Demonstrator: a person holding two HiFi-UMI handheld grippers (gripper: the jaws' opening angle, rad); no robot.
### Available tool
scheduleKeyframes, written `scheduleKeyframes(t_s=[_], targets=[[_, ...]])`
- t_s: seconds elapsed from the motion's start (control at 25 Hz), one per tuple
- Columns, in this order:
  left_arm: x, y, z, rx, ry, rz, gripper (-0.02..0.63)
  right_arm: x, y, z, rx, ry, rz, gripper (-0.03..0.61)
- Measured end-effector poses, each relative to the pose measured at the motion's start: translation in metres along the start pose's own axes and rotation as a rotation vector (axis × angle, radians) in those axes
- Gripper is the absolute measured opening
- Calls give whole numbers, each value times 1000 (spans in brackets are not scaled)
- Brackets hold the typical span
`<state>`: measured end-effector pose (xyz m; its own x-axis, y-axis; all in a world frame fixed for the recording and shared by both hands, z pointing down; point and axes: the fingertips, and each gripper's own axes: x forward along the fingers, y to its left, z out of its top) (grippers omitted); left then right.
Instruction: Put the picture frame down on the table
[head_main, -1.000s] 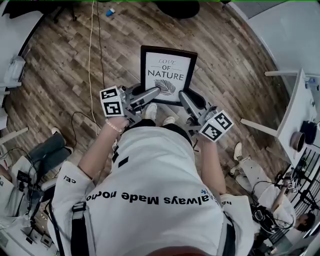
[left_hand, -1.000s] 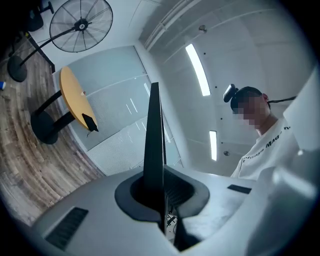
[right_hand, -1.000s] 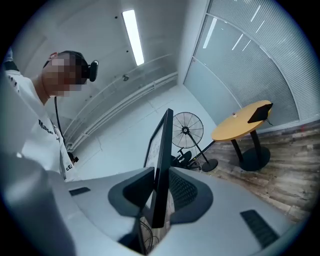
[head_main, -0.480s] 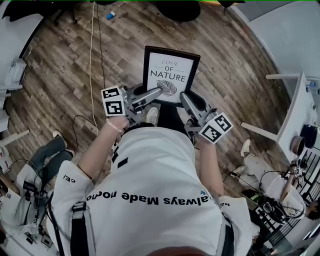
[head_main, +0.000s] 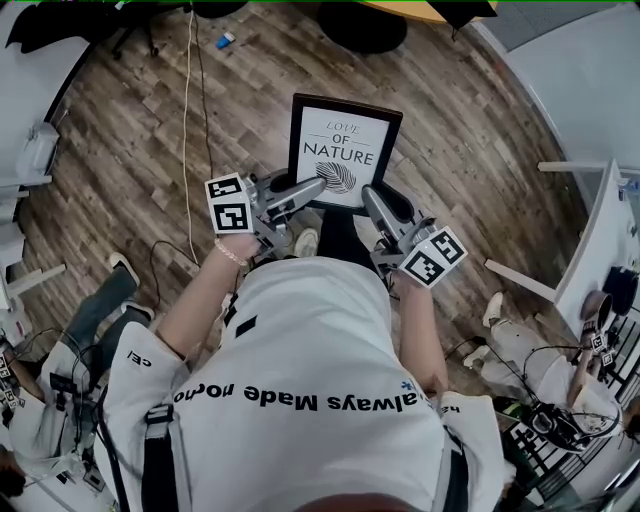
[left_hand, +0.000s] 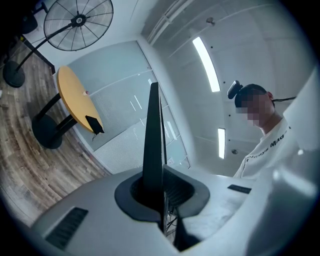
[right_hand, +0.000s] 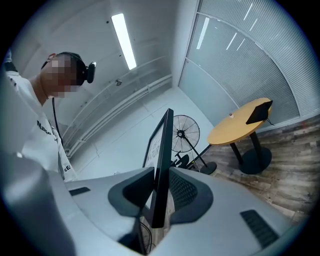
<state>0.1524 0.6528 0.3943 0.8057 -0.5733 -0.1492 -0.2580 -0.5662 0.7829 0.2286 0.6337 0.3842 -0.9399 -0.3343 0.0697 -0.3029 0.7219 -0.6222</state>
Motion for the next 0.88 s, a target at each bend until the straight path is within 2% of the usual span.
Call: scheduleKeyframes(t_s=[0.12, 0.36, 0.68, 0.88], targets=[[10, 14, 11, 2, 6, 1, 32, 7, -15, 9, -3, 2, 0, 103], [72, 49, 64, -28, -23, -12, 31, 28, -80, 72, 13, 16, 8, 104], [78, 60, 65, -5, -41, -47, 31, 34, -93, 72, -31, 11, 17, 108], [116, 81, 87, -10, -45, -50, 31, 39, -130, 103, -13, 8, 34, 123]])
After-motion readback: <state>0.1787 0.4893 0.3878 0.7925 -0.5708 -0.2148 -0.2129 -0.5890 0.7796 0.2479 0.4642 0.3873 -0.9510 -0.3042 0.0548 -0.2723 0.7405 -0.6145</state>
